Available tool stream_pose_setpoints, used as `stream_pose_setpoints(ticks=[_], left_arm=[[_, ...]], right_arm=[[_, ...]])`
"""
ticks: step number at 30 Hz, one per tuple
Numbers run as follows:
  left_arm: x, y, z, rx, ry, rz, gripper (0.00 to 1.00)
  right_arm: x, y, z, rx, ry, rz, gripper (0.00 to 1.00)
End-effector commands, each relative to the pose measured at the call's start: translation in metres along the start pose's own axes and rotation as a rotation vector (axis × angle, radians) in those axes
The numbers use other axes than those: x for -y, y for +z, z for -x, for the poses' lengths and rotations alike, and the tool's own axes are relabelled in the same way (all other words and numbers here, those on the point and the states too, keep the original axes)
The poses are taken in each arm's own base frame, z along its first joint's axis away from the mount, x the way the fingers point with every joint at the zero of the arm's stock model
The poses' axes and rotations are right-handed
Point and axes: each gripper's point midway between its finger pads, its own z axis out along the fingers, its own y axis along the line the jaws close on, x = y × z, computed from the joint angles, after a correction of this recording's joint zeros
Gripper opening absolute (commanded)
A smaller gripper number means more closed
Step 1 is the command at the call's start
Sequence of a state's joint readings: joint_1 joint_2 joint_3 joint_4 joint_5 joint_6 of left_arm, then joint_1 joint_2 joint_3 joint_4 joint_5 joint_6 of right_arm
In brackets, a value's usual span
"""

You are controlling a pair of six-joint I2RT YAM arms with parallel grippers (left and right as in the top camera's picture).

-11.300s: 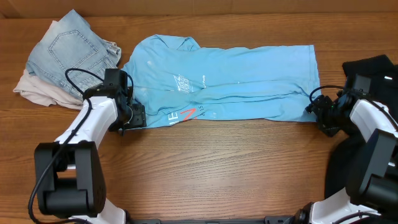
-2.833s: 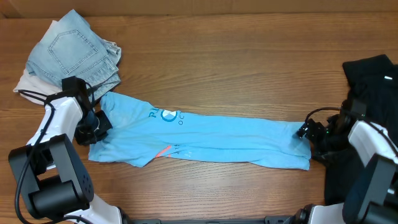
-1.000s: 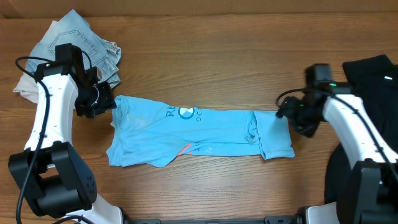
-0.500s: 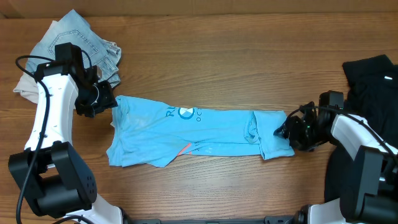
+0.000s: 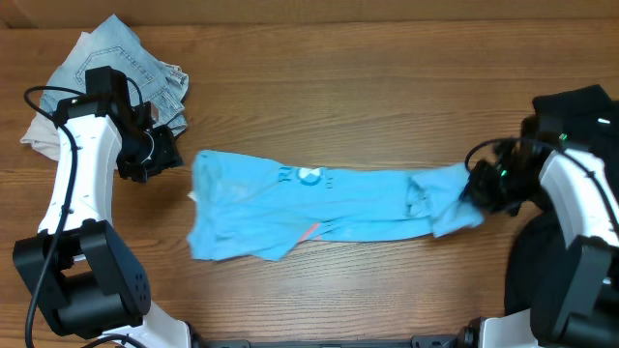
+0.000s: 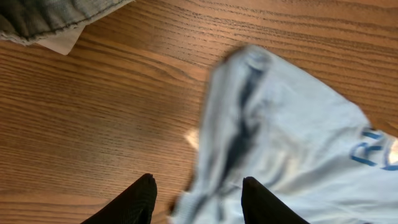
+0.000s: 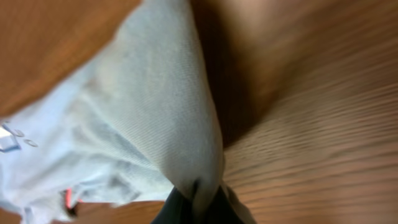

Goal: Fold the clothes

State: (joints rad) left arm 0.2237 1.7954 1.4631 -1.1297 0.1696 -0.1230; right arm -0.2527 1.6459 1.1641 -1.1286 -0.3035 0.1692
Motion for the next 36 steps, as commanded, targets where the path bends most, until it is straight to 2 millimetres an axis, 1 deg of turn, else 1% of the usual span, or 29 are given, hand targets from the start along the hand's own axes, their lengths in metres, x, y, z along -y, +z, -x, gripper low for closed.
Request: stream_pose_setpoints(ticks=[1,5,8,10,13,17,23,27,30,34,35,36], left_arm=[[0.005,-0.004,0.007,0.023,0.026,-0.015,0.48],[0.005,-0.004,0.007,0.022,0.025,-0.019,0.48],[0.005,-0.004,0.007,0.022,0.025,-0.019,0.48],[0.005,-0.004,0.007,0.023,0.025,-0.019,0.49],[0.005,-0.004,0.007,0.023,0.025,-0.019,0.49],[0.005,-0.004,0.007,0.022,0.025,-0.019,0.49],[0.005,-0.004,0.007,0.021,0.025,-0.018,0.49],[0.005,-0.004,0.007,0.021,0.025,-0.018,0.49],[0.005,-0.004,0.007,0.021,0.025,-0.018,0.49],[0.005,-0.004,0.008,0.025,0.026,-0.019,0.49],[0.005,-0.004,0.008,0.025,0.025,-0.019,0.49],[0.005,-0.004,0.008,0.025,0.026,-0.019,0.49]], right_arm=[[-0.008,-0.022,0.011,0.083,-0.035,-0.066,0.04],[-0.033,-0.009,-0.005,0.046,-0.099,-0.077,0.04],[-0.06,0.004,-0.022,0.025,-0.184,-0.083,0.04],[-0.083,0.014,-0.035,0.019,-0.273,-0.077,0.04],[-0.109,0.027,-0.049,0.034,-0.396,-0.09,0.04],[-0.123,0.04,-0.055,0.096,-0.527,-0.192,0.04],[-0.161,0.053,-0.08,0.123,-0.748,-0.165,0.04],[-0.167,0.054,-0.084,0.16,-0.804,-0.204,0.04],[-0.17,0.056,-0.091,0.15,-0.866,-0.205,0.04],[-0.175,0.057,-0.096,0.149,-0.902,-0.199,0.04],[-0.176,0.058,-0.098,0.149,-0.907,-0.198,0.04],[-0.176,0.058,-0.099,0.147,-0.912,-0.199,0.08]])
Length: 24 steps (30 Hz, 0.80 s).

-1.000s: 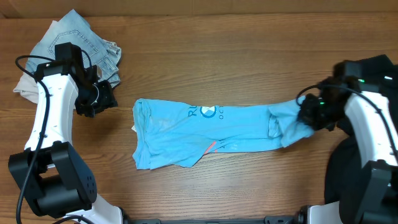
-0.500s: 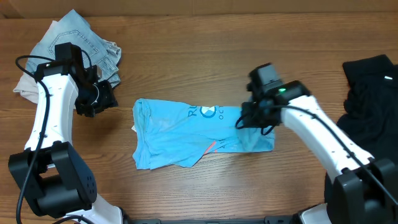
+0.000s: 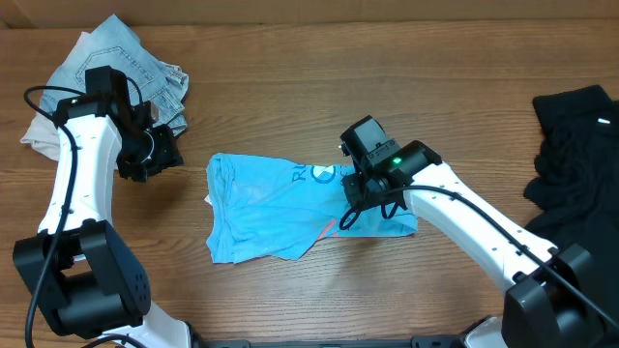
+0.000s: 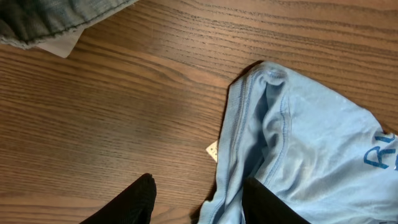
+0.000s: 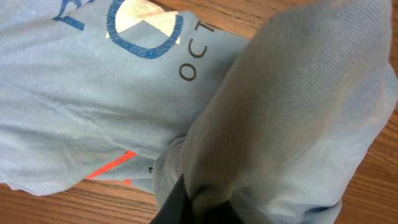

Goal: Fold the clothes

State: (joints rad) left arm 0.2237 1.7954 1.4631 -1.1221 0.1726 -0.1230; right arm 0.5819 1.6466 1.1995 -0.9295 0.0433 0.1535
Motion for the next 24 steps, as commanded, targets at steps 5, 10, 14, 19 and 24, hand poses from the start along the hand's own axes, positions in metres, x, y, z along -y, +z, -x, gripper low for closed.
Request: stream_pose_setpoints(ticks=[5,10,14,19,24], left_arm=[[0.004,-0.004,0.005,0.015,0.024,-0.014,0.49],[0.007,-0.004,0.005,0.014,0.025,-0.027,0.49],[0.01,-0.004,0.006,0.015,0.026,-0.048,0.5],[0.011,-0.004,0.006,0.016,0.026,-0.049,0.5],[0.013,-0.004,0.005,0.014,0.027,-0.059,0.5]], right_arm=[[0.012,-0.004,-0.005,-0.012,-0.052,-0.069,0.34],[0.028,-0.009,-0.001,-0.011,0.082,-0.023,0.33],[0.011,-0.009,0.003,-0.02,0.125,0.161,0.42],[-0.007,-0.002,0.004,-0.022,0.112,0.235,0.48],[-0.029,0.028,-0.019,-0.161,0.156,0.274,0.07]])
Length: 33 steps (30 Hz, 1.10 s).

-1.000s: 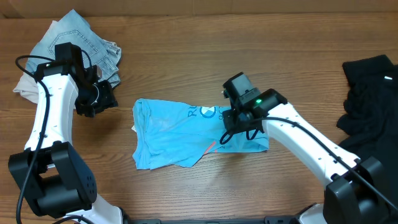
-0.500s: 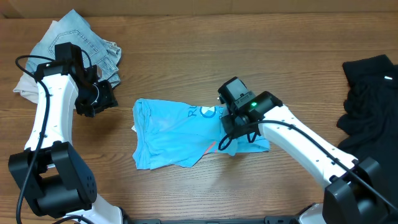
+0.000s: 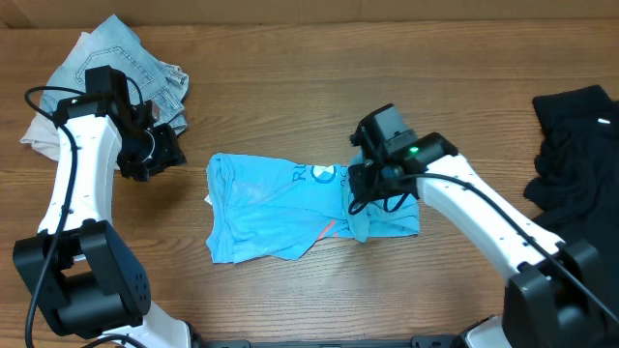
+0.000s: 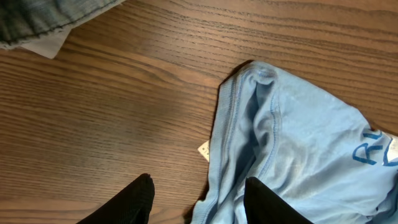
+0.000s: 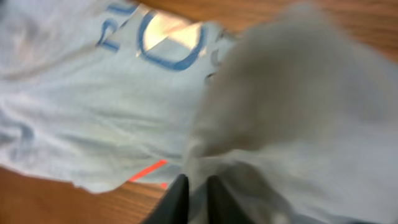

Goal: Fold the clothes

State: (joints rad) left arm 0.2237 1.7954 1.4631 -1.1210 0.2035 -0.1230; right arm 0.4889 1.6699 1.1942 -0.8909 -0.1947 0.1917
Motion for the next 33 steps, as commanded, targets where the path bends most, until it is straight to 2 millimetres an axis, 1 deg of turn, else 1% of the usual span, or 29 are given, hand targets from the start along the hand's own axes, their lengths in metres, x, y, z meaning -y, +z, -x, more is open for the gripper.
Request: stream_pose_setpoints(ticks=[1,2,4,6,9,12,14,16,18,21,23,25,27,30,33], left_arm=[[0.007,-0.004,0.005,0.015,0.026,-0.029,0.5],[0.008,-0.004,0.005,0.012,0.026,-0.029,0.5],[0.007,-0.004,0.004,0.008,0.025,-0.028,0.5],[0.007,-0.004,0.002,0.0,0.024,-0.027,0.52],[0.007,-0.004,-0.001,-0.009,0.026,-0.026,0.61],[0.011,-0.003,-0.005,-0.025,0.039,-0.046,0.76],[0.023,0.001,-0.013,-0.05,0.113,-0.111,0.88],[0.029,0.009,-0.022,-0.077,0.172,-0.134,1.0],[0.028,0.023,-0.031,-0.097,0.198,-0.13,1.0],[0.027,0.044,-0.042,-0.11,0.211,-0.13,1.0],[0.026,0.057,-0.051,-0.123,0.215,-0.131,1.0],[0.023,0.069,-0.064,-0.148,0.212,-0.137,1.0],[0.025,0.078,-0.078,-0.179,0.214,-0.169,1.0],[0.034,0.086,-0.094,-0.204,0.252,-0.25,1.0],[0.038,0.091,-0.102,-0.215,0.26,-0.267,1.0]], right_arm=[[-0.016,0.033,-0.033,-0.173,0.045,0.074,0.04],[-0.022,0.039,-0.044,-0.226,0.048,0.099,0.04],[-0.031,0.043,-0.059,-0.296,0.046,0.124,0.04],[-0.037,0.042,-0.065,-0.31,0.01,0.126,0.04],[-0.045,0.029,-0.059,-0.272,-0.06,0.127,0.04],[-0.045,0.006,-0.039,-0.17,-0.081,0.103,0.06],[-0.039,-0.015,-0.019,-0.074,-0.069,0.082,0.12],[-0.026,-0.036,-0.001,0.015,-0.003,0.051,0.19],[-0.007,-0.052,0.011,0.074,0.1,0.027,0.25],[0.021,-0.059,0.016,0.088,0.252,0.018,0.26],[0.035,-0.059,0.016,0.076,0.308,0.035,0.26],[0.042,-0.055,0.013,0.052,0.345,0.057,0.25],[0.041,-0.046,0.005,0.005,0.374,0.095,0.19],[0.039,-0.021,-0.011,-0.082,0.449,0.123,0.13],[0.039,0.011,-0.027,-0.173,0.575,0.137,0.1]])
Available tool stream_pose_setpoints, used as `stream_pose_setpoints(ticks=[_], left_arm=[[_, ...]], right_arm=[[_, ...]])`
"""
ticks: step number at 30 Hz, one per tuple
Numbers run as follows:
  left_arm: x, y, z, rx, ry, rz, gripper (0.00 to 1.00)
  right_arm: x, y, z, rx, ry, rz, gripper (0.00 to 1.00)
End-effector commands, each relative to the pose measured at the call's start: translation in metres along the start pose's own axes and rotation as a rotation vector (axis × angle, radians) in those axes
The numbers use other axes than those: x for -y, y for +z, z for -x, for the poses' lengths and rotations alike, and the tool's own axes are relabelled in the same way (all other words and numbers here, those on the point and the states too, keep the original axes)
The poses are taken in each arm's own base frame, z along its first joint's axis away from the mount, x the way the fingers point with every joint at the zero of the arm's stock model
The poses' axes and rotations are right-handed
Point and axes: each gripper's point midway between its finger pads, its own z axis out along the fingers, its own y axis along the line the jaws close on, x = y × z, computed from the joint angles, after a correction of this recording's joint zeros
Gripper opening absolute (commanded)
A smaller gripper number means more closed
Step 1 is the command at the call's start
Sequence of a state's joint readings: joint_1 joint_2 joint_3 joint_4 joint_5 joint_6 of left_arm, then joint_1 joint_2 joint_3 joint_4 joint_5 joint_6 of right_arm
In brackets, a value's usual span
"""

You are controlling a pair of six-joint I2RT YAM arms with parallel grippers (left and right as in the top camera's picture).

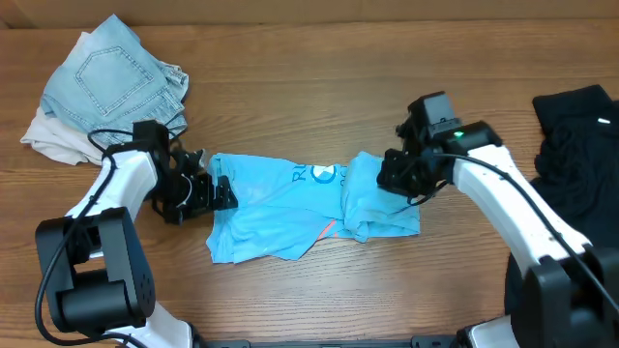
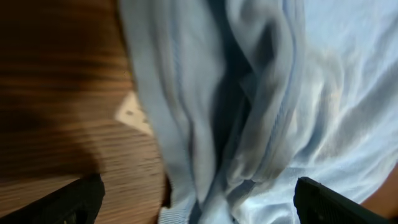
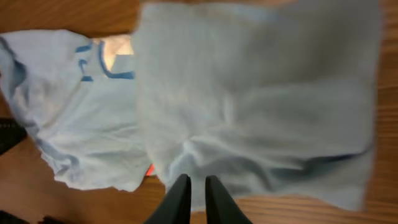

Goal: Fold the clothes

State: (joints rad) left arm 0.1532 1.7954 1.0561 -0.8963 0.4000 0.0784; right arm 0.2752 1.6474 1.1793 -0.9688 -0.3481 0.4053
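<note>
A light blue T-shirt (image 1: 280,208) with blue lettering lies across the middle of the wooden table. Its right part (image 1: 377,198) is folded over onto the rest and lies flat. My left gripper (image 1: 215,190) is low at the shirt's left edge. In the left wrist view it (image 2: 199,202) is wide open, and the bunched hem (image 2: 249,93) lies between its fingers. My right gripper (image 1: 392,177) hovers by the fold's upper right. Seen from the right wrist, it (image 3: 199,190) has its jaws a narrow gap apart over the folded cloth (image 3: 261,81), holding nothing.
A pile of light denim jeans (image 1: 116,68) rests on a white cloth (image 1: 39,135) at the back left. A black garment (image 1: 575,145) is heaped at the right edge. Bare table (image 1: 309,87) lies behind and in front of the shirt.
My left gripper has gone from beside the jeans pile down to the shirt's left edge, open around the hem. My right gripper has let go of the folded part and shifted right.
The shirt first lay stretched long, my right gripper shut on its right end near the black garment. Then that end was over the shirt's middle, still held. Now it lies flat, released. My left gripper stayed open by the jeans, and is now at the hem.
</note>
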Motion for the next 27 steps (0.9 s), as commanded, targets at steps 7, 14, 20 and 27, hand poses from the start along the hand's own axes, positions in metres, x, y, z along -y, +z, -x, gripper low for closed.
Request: stream_pose_setpoints(ticks=[7,14,20,27], left_arm=[[0.019,0.02,-0.01,-0.017,0.102,-0.065,1.0],[0.032,0.028,-0.005,0.012,0.115,-0.086,1.0],[0.041,0.033,-0.006,0.004,0.156,-0.078,0.8],[0.03,0.027,-0.006,-0.011,0.109,-0.027,0.04]], right_arm=[[-0.024,0.084,-0.051,-0.315,0.165,0.208,0.04],[-0.03,0.089,-0.064,-0.343,0.132,0.185,0.04],[-0.027,0.089,-0.066,-0.348,0.136,0.172,0.04],[-0.025,0.068,-0.051,-0.3,0.081,0.14,0.04]])
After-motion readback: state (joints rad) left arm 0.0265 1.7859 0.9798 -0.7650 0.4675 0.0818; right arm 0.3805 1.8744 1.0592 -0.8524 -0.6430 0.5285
